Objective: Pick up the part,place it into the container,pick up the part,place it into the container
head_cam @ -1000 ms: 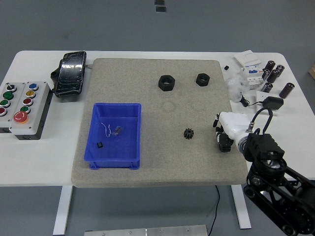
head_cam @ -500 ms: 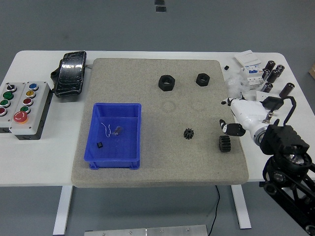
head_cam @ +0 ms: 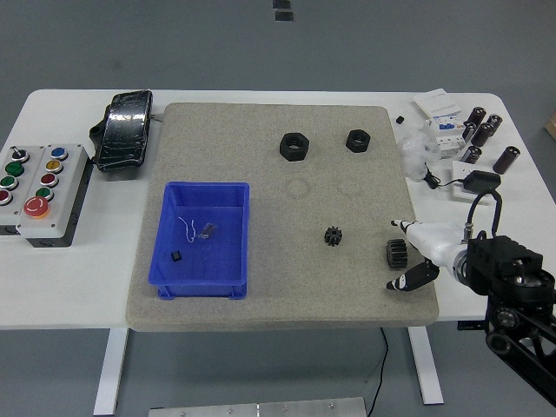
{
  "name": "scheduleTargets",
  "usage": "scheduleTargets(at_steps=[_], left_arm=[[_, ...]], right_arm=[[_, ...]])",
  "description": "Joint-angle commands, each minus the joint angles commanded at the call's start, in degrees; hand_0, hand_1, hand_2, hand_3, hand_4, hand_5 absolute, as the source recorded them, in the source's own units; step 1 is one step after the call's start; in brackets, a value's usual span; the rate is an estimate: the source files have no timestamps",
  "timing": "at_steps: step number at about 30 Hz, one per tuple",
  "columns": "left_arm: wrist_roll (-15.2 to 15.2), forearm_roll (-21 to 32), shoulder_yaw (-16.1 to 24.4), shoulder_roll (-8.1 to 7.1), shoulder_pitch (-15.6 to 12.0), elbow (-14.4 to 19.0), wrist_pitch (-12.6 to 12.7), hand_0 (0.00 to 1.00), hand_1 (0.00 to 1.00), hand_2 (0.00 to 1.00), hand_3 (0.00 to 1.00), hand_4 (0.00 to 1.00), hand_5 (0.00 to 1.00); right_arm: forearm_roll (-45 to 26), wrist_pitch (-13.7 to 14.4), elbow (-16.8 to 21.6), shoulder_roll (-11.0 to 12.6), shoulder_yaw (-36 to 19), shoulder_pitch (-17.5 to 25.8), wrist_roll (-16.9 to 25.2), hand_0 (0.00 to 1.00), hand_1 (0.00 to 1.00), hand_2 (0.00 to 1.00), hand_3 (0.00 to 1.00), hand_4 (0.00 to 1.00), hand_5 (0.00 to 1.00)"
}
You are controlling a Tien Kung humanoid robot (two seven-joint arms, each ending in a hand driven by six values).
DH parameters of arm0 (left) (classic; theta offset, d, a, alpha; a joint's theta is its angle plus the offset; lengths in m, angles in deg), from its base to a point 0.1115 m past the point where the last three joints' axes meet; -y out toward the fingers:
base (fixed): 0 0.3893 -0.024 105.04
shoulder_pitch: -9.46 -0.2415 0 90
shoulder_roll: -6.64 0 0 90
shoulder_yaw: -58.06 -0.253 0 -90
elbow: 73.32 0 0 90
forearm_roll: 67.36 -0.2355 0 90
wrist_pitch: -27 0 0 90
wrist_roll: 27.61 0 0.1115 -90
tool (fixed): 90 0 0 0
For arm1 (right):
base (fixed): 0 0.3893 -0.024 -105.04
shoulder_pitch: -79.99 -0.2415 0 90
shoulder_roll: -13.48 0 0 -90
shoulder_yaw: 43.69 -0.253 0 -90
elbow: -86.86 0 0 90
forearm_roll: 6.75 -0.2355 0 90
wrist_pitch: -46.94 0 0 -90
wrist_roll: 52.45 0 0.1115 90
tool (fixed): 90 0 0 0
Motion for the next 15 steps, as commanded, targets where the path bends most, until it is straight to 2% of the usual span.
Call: scheduleTargets(at_steps=[1,2,7,8,13,14,15], left_arm=[[0.02,0.01,-0.02,0.0,0.0,0.0,0.0,0.662,0.611,0.56,0.617,0.668,0.34],[0.03,0.04,-0.05,-0.01,-0.01,0.0,0.0,0.662,0.611,0.561,0.618,0.668,0.34],[0.09,0.26,-0.32,0.05,-0.03,0.0,-0.02,0.662,0.611,0.561,0.618,0.668,0.34],[0.1,0.28,-0.36,0.07,-0.03,0.0,-0.02,0.662,0.611,0.56,0.618,0.667,0.341],[0.13,0.46,-0.65,0.11,-0.07,0.0,-0.03,0.662,0.611,0.56,0.618,0.667,0.341],[0.15,0.49,-0.68,0.1,-0.07,0.0,-0.02,0.662,0.611,0.561,0.618,0.669,0.344],[0.19,0.56,-0.76,0.08,-0.07,0.0,-0.02,0.662,0.611,0.561,0.618,0.669,0.344]], right_arm=[[0.32,0.47,0.0,-0.14,0.2,-0.14,0.0,0.207,0.444,0.885,0.972,0.921,0.374],[0.66,0.95,0.0,-0.27,0.37,-0.27,0.0,0.199,0.396,0.744,0.862,0.709,0.227],[2.52,2.96,0.0,-0.81,1.11,-0.77,0.0,0.199,0.396,0.744,0.862,0.709,0.227],[2.67,3.09,-0.01,-0.89,1.26,-0.82,0.0,0.188,0.38,0.634,0.718,0.484,0.14],[2.9,3.09,-1.11,-1.21,2.45,-0.99,0.0,0.188,0.38,0.634,0.718,0.484,0.14],[2.86,3.0,-1.36,-1.24,2.73,-1.03,0.0,0.187,0.38,0.627,0.713,0.438,0.089],[2.8,2.89,-1.64,-1.25,3.08,-1.09,0.0,0.187,0.38,0.627,0.713,0.438,0.089]])
